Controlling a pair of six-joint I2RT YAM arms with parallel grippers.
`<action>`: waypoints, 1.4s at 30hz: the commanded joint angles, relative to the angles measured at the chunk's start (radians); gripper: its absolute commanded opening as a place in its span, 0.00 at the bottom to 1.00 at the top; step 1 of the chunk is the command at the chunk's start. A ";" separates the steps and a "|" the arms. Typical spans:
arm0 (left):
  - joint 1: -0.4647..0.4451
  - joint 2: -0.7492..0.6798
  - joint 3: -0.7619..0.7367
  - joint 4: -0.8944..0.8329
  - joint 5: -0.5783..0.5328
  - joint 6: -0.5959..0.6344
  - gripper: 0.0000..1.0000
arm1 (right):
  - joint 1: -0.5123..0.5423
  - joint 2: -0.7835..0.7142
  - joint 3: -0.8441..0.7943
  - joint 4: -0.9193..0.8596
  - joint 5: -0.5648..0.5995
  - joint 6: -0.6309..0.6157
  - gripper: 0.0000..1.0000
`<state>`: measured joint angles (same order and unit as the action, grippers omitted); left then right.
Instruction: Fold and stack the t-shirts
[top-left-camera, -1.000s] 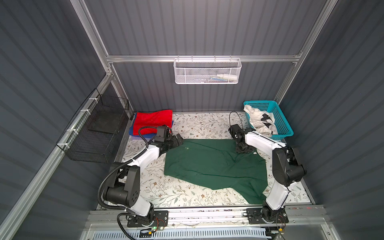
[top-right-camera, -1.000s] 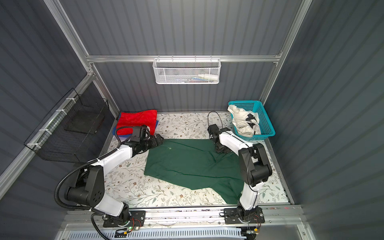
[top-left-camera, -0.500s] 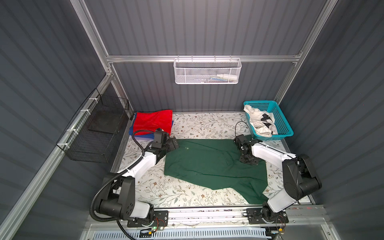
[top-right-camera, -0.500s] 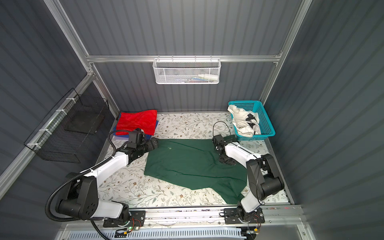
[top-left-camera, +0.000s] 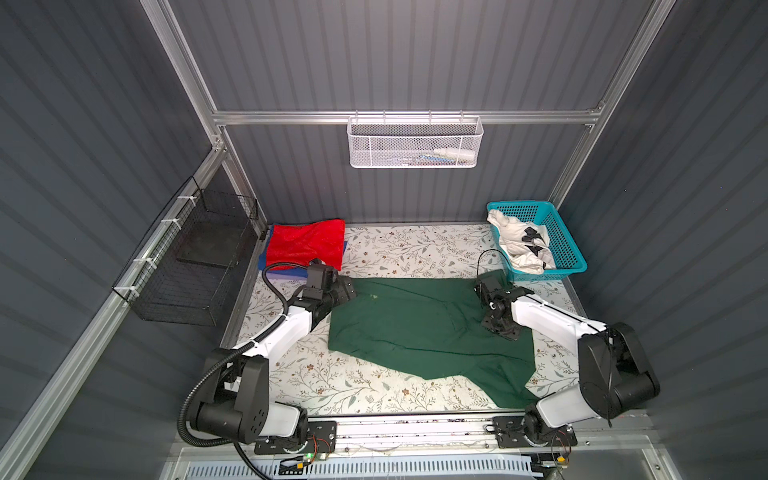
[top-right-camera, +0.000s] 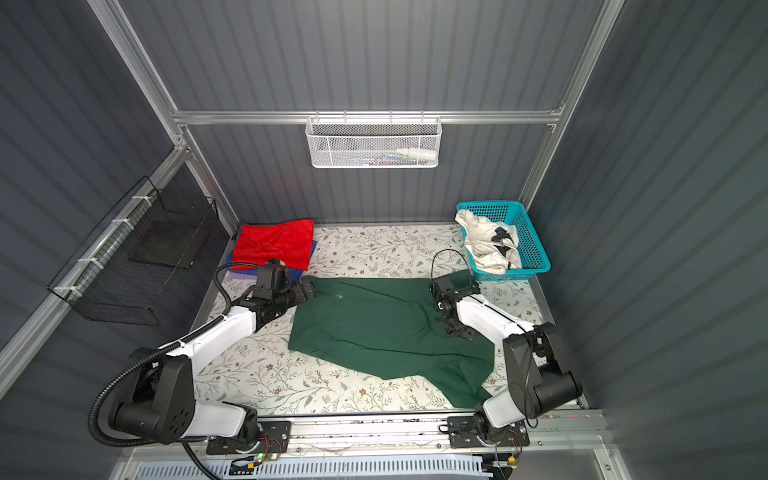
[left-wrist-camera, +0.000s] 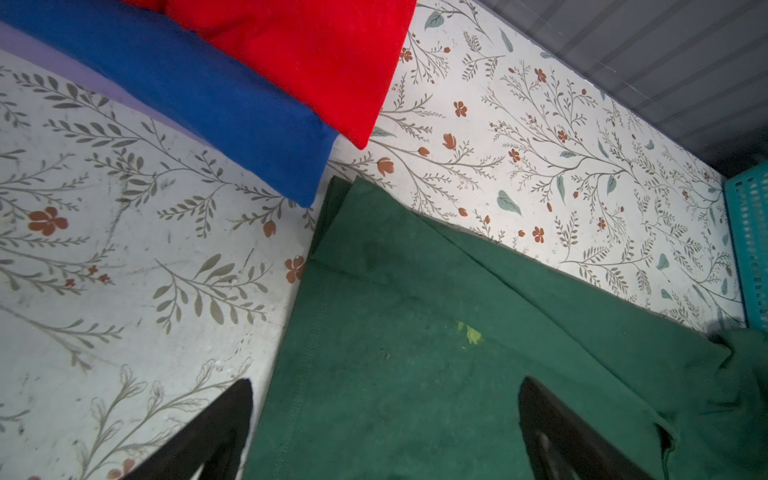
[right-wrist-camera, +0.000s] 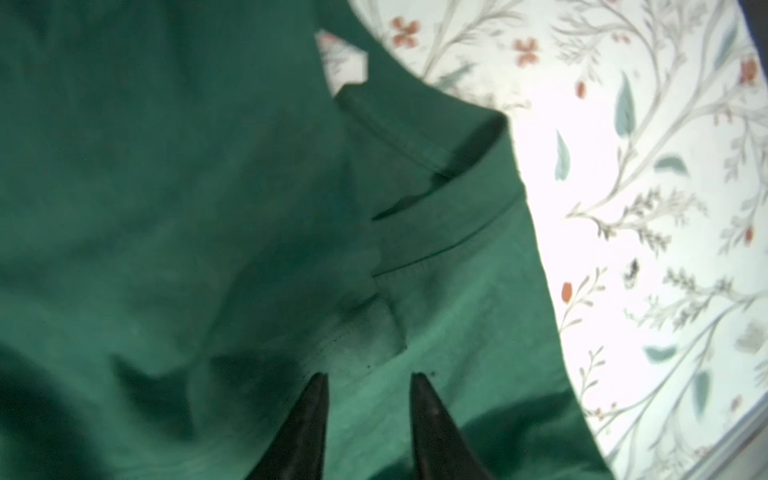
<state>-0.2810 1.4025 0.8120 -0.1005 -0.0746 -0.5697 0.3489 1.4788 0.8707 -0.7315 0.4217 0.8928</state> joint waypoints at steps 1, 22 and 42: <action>-0.001 0.000 0.016 -0.010 -0.020 0.007 1.00 | -0.005 -0.057 -0.009 -0.017 0.054 0.033 0.57; 0.008 0.429 0.456 -0.159 -0.032 0.231 0.93 | -0.005 -0.340 -0.164 0.415 -0.261 -0.290 0.99; 0.008 0.645 0.644 -0.219 -0.215 0.275 0.56 | -0.014 -0.304 -0.202 0.404 -0.302 -0.275 0.99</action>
<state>-0.2798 2.0338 1.4361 -0.2935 -0.2398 -0.3271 0.3397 1.1587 0.6792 -0.3286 0.1253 0.6117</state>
